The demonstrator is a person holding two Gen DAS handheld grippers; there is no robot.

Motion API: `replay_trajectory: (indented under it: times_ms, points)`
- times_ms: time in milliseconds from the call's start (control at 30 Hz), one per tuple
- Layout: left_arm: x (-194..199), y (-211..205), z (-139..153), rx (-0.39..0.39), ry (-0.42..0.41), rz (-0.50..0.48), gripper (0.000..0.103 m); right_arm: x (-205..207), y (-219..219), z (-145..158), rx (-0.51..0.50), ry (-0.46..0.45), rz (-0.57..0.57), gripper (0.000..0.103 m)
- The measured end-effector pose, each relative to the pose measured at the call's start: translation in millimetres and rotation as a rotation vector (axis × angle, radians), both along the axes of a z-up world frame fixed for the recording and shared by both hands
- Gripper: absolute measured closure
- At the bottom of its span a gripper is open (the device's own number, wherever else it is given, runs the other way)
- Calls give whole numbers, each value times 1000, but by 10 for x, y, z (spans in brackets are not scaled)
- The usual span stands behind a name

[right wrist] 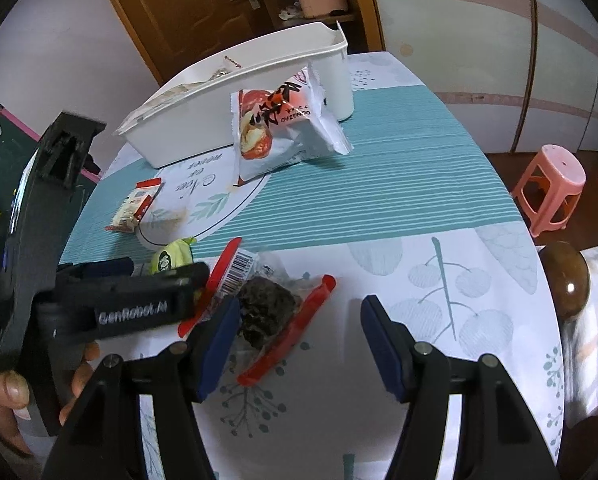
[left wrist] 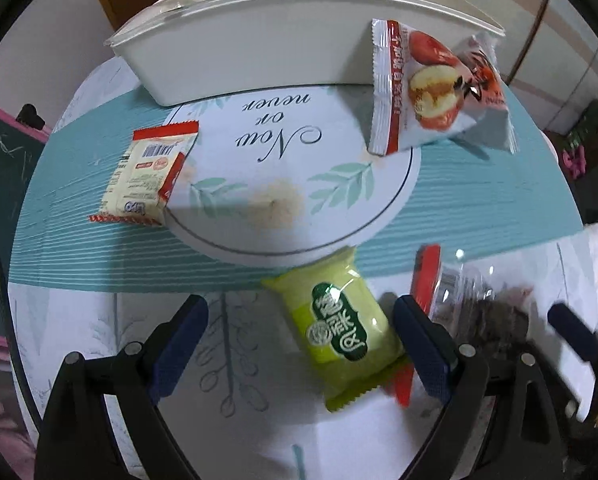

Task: Organize snacks
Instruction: 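Withdraw both tools from the tray toward the green pack and red-striped bag, then grasp the green pastry pack with the left tool while the right tool grasps the red-striped dark bag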

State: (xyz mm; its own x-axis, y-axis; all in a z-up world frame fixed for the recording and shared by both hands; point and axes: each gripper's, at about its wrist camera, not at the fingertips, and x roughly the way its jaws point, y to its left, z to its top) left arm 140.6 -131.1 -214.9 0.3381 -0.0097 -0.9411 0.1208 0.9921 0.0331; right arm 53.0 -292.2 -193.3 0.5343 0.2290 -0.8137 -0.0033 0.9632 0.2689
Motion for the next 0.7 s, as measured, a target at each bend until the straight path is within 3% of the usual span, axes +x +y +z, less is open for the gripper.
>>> replay_trajectory:
  times_ms: [133,567,700]
  points:
    - [-96,155,-6,-47,29,-1,10,6,2,0,10,-16,32,39]
    - [-86,495,-90,-53,-1,-65,14,78,153,-101,-36,-33,269,31]
    - [-24,450,-19,-55,-11,-97,22,83,269,-140,-98,-38,351,24]
